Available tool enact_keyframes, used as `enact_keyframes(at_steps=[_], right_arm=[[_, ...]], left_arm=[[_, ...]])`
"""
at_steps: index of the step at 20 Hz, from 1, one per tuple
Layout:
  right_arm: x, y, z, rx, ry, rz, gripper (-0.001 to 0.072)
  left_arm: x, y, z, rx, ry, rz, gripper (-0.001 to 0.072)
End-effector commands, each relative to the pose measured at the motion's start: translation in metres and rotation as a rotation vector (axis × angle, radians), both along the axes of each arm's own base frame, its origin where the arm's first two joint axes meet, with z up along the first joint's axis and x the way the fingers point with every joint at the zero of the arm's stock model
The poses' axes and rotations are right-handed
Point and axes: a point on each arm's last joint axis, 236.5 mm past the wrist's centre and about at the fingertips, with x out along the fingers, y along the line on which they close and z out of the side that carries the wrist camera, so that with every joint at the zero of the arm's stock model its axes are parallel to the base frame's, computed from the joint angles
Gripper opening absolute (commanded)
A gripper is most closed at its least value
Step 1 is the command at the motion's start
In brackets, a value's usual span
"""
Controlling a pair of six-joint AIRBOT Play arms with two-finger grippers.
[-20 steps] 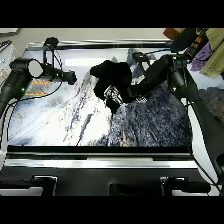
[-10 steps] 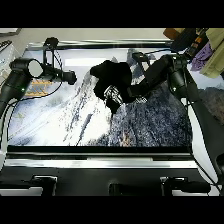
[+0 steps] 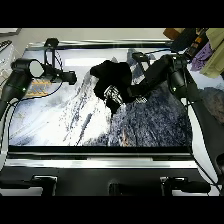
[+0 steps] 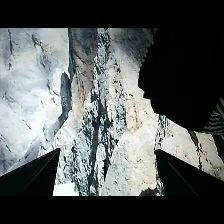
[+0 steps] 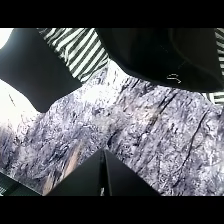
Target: Fold the clothes and pants, and hang the long-sleeved shirts on hangers.
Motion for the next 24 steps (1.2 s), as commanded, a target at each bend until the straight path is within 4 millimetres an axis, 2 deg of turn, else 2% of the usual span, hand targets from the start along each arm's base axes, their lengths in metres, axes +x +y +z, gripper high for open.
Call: enact_keyframes(at_steps=[1, 5, 7, 9, 10, 11, 12, 14, 16, 18, 20, 24], right_arm=[[-0.001, 0.0, -0.001, 0.0, 0.005, 0.001, 0.0046], [-0.002, 0.0, -0.001, 0.005, 0.015, -0.022, 0.0046], [-0.005, -0.001, -0.001, 0.011, 0.043, -0.06, 0.0045], [-0.009, -0.002, 0.001, 0.015, 0.062, -0.084, 0.0049], [-0.013, -0.003, 0.003, 0.011, 0.065, -0.081, 0.0084], [-0.015, -0.004, 0.007, 0.01, 0.06, -0.079, 0.015], [-0.016, -0.005, 0.013, 0.011, 0.047, -0.076, 0.0174], [-0.019, -0.007, 0.027, 0.016, 0.01, -0.059, 0.0174], [-0.023, -0.012, 0.04, 0.005, -0.018, -0.054, 0.0174], [-0.03, -0.022, 0.05, -0.024, -0.036, -0.059, 0.0174], [-0.037, -0.03, 0.059, -0.044, -0.048, -0.062, 0.0174], [-0.046, -0.034, 0.076, -0.036, -0.074, -0.07, 0.0174]], left_arm=[[-0.009, 0.003, -0.02, -0.009, 0.088, 0.044, 0.0703], [-0.02, 0.005, -0.044, 0.017, 0.179, 0.043, 0.07], [-0.022, 0.005, -0.049, 0.015, 0.2, 0.045, 0.0681], [-0.017, 0.003, -0.049, -0.043, 0.199, 0.129, 0.0683], [-0.008, -0.003, -0.05, -0.107, 0.184, 0.175, 0.0686], [0.003, -0.017, -0.052, -0.188, 0.169, 0.176, 0.0688], [0.013, -0.035, -0.059, -0.281, 0.167, 0.158, 0.0691], [0.026, -0.065, -0.084, -0.421, 0.197, 0.128, 0.0703], [0.031, -0.081, -0.115, -0.487, 0.243, 0.13, 0.0703], [0.032, -0.088, -0.145, -0.512, 0.292, 0.154, 0.0703], [0.031, -0.09, -0.164, -0.525, 0.323, 0.171, 0.0703], [0.038, -0.094, -0.173, -0.531, 0.298, 0.157, 0.0702]])
